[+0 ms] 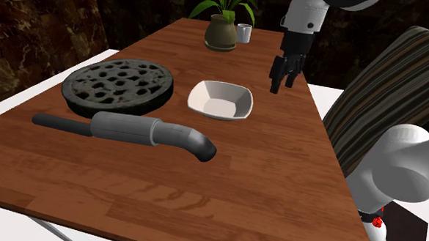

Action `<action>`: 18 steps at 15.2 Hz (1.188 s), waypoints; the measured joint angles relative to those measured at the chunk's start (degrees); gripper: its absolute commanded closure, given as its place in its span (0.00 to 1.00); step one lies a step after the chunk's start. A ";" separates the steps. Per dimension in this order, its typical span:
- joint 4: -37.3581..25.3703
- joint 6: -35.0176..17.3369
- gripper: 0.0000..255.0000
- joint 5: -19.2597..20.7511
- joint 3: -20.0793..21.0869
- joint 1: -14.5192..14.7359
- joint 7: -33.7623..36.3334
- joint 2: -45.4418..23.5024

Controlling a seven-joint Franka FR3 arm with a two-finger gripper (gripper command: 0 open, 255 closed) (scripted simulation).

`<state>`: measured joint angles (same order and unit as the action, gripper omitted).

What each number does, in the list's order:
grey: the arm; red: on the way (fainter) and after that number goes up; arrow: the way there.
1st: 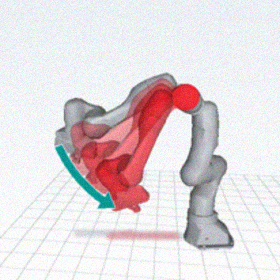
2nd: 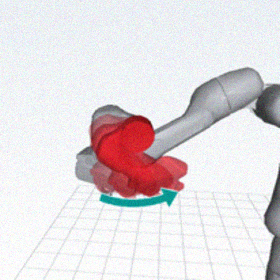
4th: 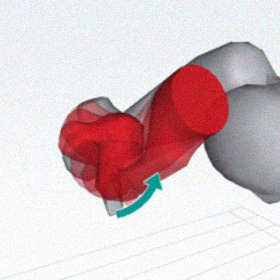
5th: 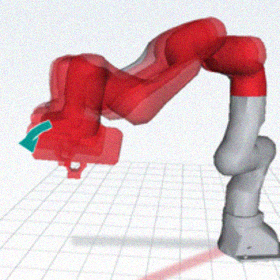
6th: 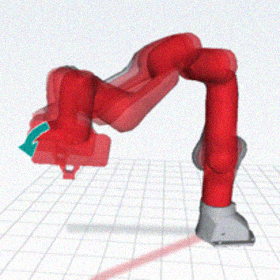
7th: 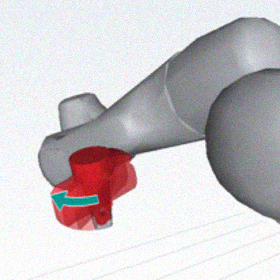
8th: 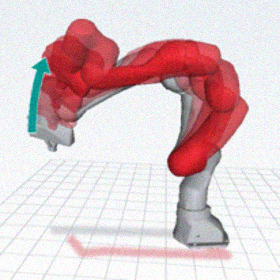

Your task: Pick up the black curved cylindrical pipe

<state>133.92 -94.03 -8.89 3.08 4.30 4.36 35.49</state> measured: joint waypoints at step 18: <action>-24.82 -6.21 0.00 4.65 18.06 9.05 10.38 -27.99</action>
<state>109.10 -100.24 -4.24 21.15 13.35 14.74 7.49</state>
